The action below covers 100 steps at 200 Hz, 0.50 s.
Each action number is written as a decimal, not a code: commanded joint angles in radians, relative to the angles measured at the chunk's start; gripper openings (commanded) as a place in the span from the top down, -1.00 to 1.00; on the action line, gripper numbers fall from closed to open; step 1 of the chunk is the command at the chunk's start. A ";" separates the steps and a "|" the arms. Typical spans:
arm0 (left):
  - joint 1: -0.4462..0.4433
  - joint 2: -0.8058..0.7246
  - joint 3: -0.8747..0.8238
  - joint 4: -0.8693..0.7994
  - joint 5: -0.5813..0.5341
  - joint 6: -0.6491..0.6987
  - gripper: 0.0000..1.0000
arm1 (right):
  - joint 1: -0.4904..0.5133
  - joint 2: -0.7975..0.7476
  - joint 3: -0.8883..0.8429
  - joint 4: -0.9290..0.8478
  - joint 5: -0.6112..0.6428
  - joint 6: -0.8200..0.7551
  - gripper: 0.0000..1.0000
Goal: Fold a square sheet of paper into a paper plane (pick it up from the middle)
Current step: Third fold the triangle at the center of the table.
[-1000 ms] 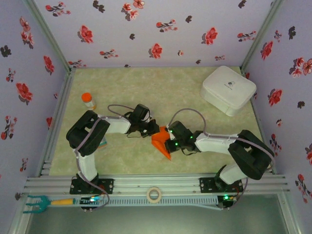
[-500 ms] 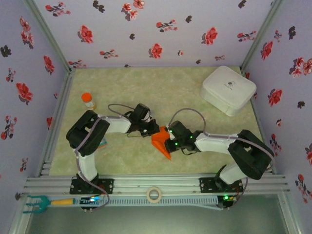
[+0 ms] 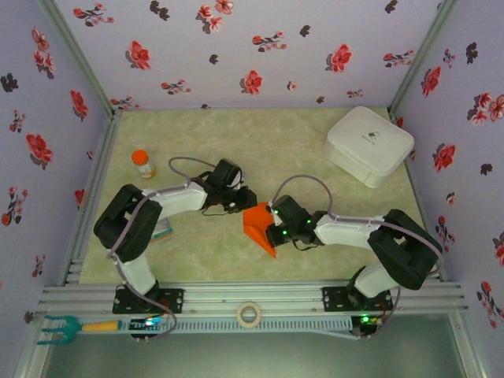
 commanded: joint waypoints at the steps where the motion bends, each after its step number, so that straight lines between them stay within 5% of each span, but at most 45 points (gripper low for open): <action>1: 0.000 -0.060 -0.058 0.009 0.004 -0.018 0.74 | -0.008 0.018 0.015 0.010 0.006 0.001 0.94; 56: -0.005 -0.159 -0.195 0.131 0.023 -0.106 0.89 | -0.008 0.022 0.025 0.033 -0.003 0.008 0.94; 100: 0.021 -0.071 -0.078 0.068 0.031 -0.051 0.82 | -0.009 0.046 0.041 0.039 -0.015 0.017 0.94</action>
